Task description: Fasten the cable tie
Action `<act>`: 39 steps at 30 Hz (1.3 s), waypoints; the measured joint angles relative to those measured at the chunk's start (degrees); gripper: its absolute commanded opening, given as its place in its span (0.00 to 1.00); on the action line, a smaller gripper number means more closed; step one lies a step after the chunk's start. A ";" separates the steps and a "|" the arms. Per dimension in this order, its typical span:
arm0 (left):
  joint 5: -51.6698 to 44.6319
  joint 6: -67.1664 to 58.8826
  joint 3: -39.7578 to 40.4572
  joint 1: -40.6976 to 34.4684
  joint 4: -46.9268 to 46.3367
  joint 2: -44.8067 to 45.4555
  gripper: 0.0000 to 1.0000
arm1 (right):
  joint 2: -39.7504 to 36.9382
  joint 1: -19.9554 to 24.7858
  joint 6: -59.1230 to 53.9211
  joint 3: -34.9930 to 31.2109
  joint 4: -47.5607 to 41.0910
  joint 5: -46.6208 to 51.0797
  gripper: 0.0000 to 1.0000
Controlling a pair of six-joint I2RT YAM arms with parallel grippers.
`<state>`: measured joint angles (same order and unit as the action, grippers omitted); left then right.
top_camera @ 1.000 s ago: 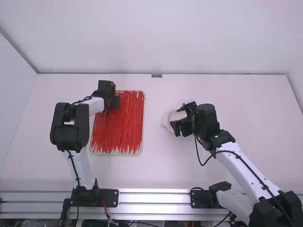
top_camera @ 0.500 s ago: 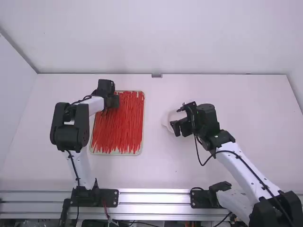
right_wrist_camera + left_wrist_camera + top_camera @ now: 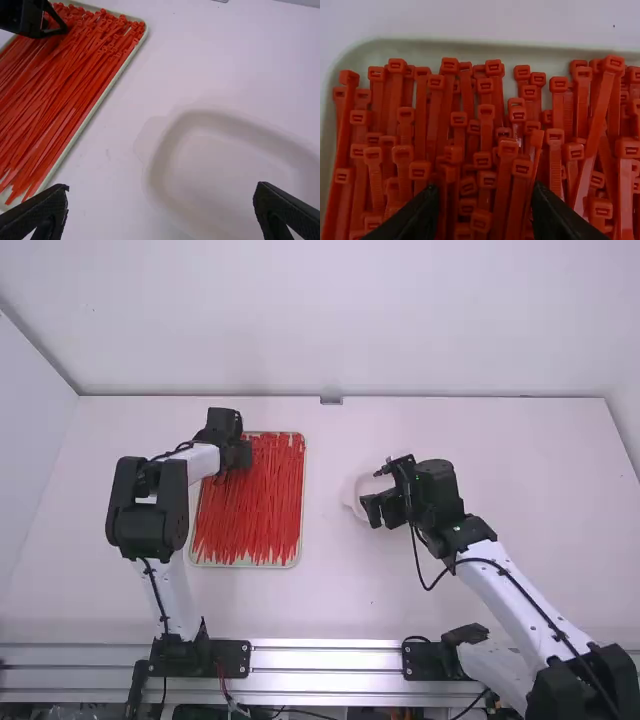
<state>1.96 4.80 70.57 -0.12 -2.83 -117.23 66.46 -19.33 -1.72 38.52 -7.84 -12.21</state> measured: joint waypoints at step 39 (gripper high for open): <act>-0.81 0.44 -0.02 0.02 -2.67 3.58 0.31 | 0.00 0.00 -0.17 0.00 -0.04 0.42 0.99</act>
<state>1.15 5.23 70.54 -0.10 -5.50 -113.65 66.46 -19.33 -1.89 38.52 -7.88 -11.79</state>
